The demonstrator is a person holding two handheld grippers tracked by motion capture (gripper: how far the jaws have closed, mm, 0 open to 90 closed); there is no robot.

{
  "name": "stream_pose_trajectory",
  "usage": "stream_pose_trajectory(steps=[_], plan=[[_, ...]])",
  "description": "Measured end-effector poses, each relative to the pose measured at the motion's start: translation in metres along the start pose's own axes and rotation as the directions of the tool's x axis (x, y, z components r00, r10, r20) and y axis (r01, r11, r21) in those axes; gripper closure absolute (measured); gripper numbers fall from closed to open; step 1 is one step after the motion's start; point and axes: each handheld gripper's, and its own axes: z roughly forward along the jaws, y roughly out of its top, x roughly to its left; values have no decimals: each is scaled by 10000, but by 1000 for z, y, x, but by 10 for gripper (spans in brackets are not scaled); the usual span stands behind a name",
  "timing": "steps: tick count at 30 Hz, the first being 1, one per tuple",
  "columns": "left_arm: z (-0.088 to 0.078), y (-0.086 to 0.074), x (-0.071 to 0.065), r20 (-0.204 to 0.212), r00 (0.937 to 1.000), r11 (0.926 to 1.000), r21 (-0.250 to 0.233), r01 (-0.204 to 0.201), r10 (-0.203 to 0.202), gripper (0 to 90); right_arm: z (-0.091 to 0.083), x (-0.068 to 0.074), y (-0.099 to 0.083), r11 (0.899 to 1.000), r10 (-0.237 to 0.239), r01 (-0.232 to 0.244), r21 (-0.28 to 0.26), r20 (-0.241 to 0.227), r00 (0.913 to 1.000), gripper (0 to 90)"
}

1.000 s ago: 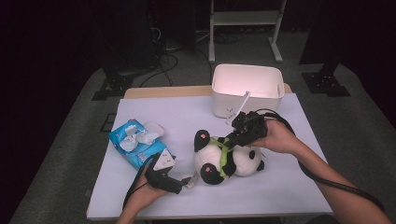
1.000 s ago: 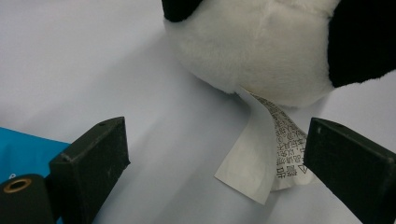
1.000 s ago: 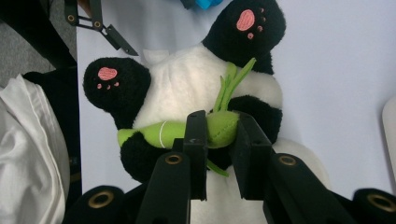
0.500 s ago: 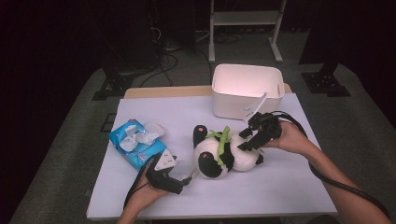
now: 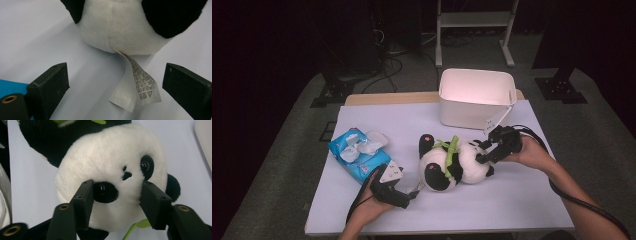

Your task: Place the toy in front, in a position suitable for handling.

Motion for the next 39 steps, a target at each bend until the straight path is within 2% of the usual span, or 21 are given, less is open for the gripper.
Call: stream_pose_trajectory(steps=[4, 7, 10, 14, 18, 19, 20, 21, 23, 25, 28, 34, 39], plan=[[0, 0, 1, -4, 10000, 10000, 20, -37, 37, 57, 2, 6, -1, 10000, -98, 98, 15, 157, 9998, 548], [0, 0, 1, -14, 10000, 10000, 21, -53, 53, 57, 3, 15, -1, 9994, -313, 306, 139, 525, 9981, 602], [0, 0, 1, -30, 10000, 10000, 18, -39, 39, 56, 2, 21, 0, 9988, -425, 404, 283, 777, 9961, 617], [-1, 0, 2, -54, 10000, 10000, -34, -2, 2, 57, -3, 27, 3, 9983, -425, 393, 423, 777, 9961, 624], [-1, -1, 3, -63, 10000, 10000, -44, 6, -6, 56, -5, 34, 8, 9973, -314, 271, 682, 627, 9975, 629], [-2, 0, 3, -66, 10000, 10000, -49, 2, -3, 56, -6, 37, 9, 9967, -182, 155, 802, 337, 9993, 700], [-2, 0, 3, -68, 10000, 10000, -60, 17, -17, 56, -7, 39, 10, 9966, -238, 209, 793, 357, 9991, 737], [-2, 0, 3, -59, 10000, 10000, -54, 10, -10, 56, -9, 41, 10, 9970, -217, 209, 742, 99, 9997, 739], [-2, 0, 3, -50, 10000, 10000, -53, 3, -4, 57, -9, 46, 11, 9950, -167, 176, 984, -93, 9998, 695], [-3, 0, 3, -47, 10000, 10000, -68, -21, 20, 56, -5, 50, 9, 9905, -346, 323, 1338, 146, 9993, 672], [-3, 0, 3, -63, 10000, 9999, -118, -7, 6, 56, -6, 51, 7, 9917, -272, 289, 1252, -153, 9995, 676], [-4, 2, 2, -84, 9998, 9999, 6, -164, 164, 57, -3, 50, 3, 9921, -337, 353, 1202, -159, 9993, 684], [-7, 6, 3, 25, 9996, 9997, -24, -263, 263, 68, -1, 46, -3, 9951, -373, 407, 905, -386, 9986, 686]])
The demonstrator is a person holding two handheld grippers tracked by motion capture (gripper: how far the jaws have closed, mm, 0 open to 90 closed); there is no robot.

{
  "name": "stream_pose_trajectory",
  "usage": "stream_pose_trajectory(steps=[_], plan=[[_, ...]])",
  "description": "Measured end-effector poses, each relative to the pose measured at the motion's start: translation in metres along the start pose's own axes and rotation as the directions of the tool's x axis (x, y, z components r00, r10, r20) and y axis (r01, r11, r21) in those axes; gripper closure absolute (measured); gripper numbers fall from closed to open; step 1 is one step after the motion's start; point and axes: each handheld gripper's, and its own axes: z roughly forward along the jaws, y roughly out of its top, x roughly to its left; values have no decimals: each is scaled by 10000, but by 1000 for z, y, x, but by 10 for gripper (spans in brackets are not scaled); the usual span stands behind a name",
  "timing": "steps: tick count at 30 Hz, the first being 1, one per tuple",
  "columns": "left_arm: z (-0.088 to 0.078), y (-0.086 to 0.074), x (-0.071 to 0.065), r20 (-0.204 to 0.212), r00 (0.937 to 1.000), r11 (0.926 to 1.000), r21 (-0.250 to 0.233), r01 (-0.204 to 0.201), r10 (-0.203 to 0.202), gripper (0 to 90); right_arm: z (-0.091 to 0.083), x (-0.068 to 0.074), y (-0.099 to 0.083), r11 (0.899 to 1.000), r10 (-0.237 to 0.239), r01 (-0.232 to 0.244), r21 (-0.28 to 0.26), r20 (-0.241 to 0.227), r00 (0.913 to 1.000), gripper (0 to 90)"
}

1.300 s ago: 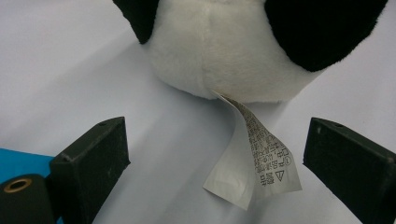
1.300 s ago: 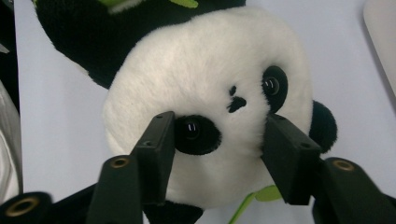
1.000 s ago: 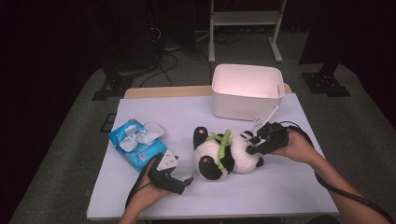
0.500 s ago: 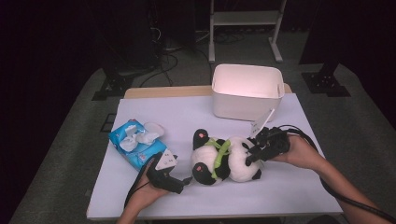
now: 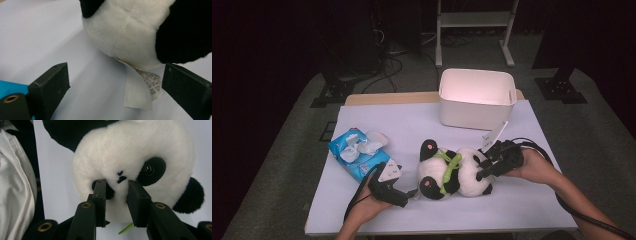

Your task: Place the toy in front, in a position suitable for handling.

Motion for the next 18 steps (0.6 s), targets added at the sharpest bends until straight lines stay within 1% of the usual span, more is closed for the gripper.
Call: stream_pose_trajectory(steps=[1, 2, 3, 5, 6, 8, 9, 10, 11, 12, 13, 14, 16, 18], plan=[[0, 1, 0, 123, 9999, 10000, -20, 30, -29, 68, 0, -1, -1, 9999, 88, -89, -96, -86, 9999, 685], [0, 1, 0, 195, 9997, 9999, 73, -122, 120, 68, 1, -3, -3, 9997, 47, -51, -230, -147, 9999, 684], [0, 2, 1, 231, 9994, 9995, 164, -276, 272, 68, 1, -3, -4, 9995, 154, -160, -290, -189, 9997, 683], [-1, 2, 1, 437, 9981, 9984, 330, -451, 436, 72, 1, -4, -6, 9991, 109, -119, -418, -243, 9996, 683], [-2, 2, 3, 616, 9962, 9969, 466, -641, 612, 100, 1, -4, -6, 9991, 130, -140, -407, -245, 9996, 682], [-5, 2, 5, 765, 9939, 9943, 652, -843, 793, 116, 1, -4, -6, 9990, 102, -113, -426, -239, 9997, 678], [-7, 2, 6, 783, 9935, 9937, 697, -881, 826, 116, 1, -4, -7, 9990, 87, -99, -444, -266, 9996, 662], [-9, 2, 8, 780, 9923, 9919, 765, -1018, 958, 117, 2, -4, -7, 9989, 112, -128, -457, -344, 9993, 616], [-11, 2, 9, 774, 9920, 9915, 765, -1052, 993, 125, 2, -4, -6, 9989, 155, -175, -440, -455, 9988, 590], [-14, 3, 11, 740, 9912, 9901, 791, -1156, 1098, 130, 3, -3, -6, 9991, 79, -92, -413, -313, 9995, 591], [-16, 3, 13, 701, 9912, 9899, 784, -1178, 1124, 134, 5, -2, -5, 9994, -59, 54, -344, -143, 9999, 590], [-19, 3, 15, 722, 9909, 9897, 782, -1195, 1140, 145, 5, -2, -4, 9995, -75, 71, -299, -106, 9999, 590], [-25, 4, 20, 780, 9904, 9902, 726, -1196, 1139, 220, 6, -1, -2, 9997, -135, 135, -187, 26, 9999, 588], [-32, 5, 26, 758, 9907, 9900, 752, -1189, 1132, 229, 6, -1, -1, 9998, -162, 162, -121, 36, 9999, 587]])
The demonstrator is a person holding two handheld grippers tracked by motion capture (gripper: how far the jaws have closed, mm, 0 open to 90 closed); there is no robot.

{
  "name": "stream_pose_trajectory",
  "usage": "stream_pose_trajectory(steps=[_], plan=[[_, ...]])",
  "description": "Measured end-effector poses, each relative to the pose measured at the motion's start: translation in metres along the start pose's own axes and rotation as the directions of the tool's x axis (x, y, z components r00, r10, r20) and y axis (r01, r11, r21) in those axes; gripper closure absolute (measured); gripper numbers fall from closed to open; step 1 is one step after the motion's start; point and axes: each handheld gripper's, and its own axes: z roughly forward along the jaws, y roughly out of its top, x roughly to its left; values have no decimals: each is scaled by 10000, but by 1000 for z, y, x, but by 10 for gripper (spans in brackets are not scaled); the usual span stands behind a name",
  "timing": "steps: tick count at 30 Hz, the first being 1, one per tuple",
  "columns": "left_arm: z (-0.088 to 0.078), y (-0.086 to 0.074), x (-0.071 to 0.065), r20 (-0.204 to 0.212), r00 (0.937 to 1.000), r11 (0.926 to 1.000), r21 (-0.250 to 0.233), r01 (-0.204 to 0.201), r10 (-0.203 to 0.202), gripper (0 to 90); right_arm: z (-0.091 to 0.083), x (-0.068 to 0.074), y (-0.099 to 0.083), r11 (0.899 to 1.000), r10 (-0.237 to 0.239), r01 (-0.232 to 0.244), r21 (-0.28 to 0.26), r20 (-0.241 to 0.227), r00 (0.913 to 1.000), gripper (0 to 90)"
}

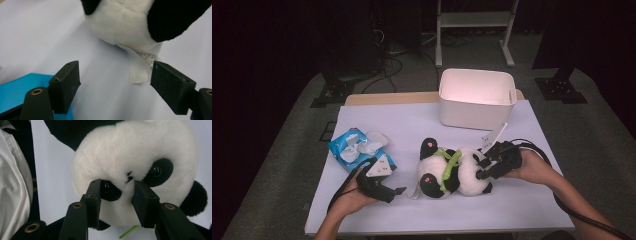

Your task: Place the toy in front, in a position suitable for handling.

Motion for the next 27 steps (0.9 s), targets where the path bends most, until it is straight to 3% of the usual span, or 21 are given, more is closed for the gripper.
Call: stream_pose_trajectory(steps=[8, 20, 27], plan=[[-27, 2, 17, -232, 9983, 9983, 266, -520, 527, 311, 0, -3, -2, 9999, 31, -33, -162, -128, 9999, 580], [-57, 4, 48, -655, 9960, 9961, 667, -570, 614, 345, 1, -4, 0, 10000, 20, -20, -56, -145, 9999, 574], [-72, 3, 58, -952, 9920, 9939, 805, -749, 825, 397, 1, -5, 1, 10000, 83, -83, 0, -178, 9998, 570]])
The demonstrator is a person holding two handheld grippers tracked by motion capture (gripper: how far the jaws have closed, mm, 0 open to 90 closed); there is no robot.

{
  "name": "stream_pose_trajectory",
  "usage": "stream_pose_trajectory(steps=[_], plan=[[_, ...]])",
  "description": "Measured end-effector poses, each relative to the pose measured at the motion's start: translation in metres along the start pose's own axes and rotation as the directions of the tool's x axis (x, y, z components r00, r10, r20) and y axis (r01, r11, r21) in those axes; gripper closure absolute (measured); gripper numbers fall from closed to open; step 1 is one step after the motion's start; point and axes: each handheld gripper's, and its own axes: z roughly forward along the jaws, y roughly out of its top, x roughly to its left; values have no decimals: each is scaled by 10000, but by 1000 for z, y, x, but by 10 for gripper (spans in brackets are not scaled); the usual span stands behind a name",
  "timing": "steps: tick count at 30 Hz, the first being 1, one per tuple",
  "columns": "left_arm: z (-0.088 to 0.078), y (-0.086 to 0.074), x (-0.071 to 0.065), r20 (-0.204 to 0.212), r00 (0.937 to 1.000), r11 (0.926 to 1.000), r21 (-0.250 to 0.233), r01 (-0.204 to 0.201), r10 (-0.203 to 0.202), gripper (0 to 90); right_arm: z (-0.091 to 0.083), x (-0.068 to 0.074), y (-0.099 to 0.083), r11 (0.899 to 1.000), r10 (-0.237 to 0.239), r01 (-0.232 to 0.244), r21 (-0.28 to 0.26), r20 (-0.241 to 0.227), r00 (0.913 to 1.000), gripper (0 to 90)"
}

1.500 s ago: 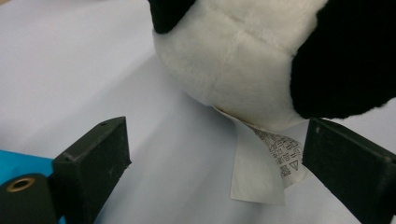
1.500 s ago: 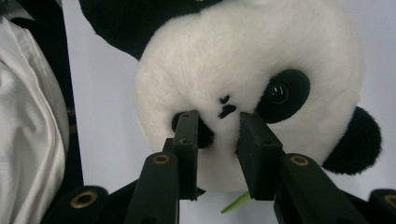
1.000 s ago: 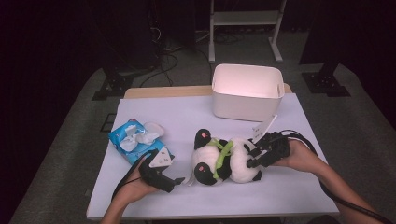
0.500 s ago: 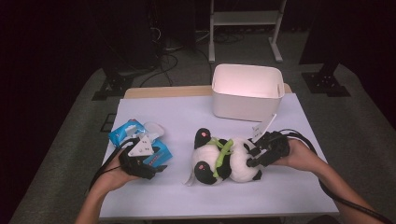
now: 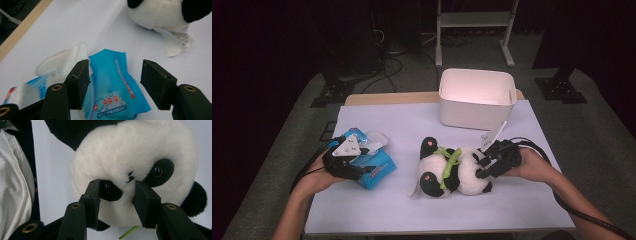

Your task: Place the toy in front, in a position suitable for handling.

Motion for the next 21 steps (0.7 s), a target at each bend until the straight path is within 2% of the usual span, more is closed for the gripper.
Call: stream_pose_trajectory(steps=[6, 14, 21], plan=[[-8, -2, 12, 181, 9993, 9995, 98, 315, -317, 446, 0, -1, 1, 10000, -9, 9, 93, -8, 10000, 564], [-15, -8, 22, 60, 9990, 9987, 239, 441, -442, 460, 0, -2, 2, 9999, -25, 26, 110, -44, 10000, 559], [-26, -13, 26, -30, 9985, 9984, 143, 549, -549, 466, 1, -2, 2, 9999, 10, -10, 106, -45, 10000, 556]])
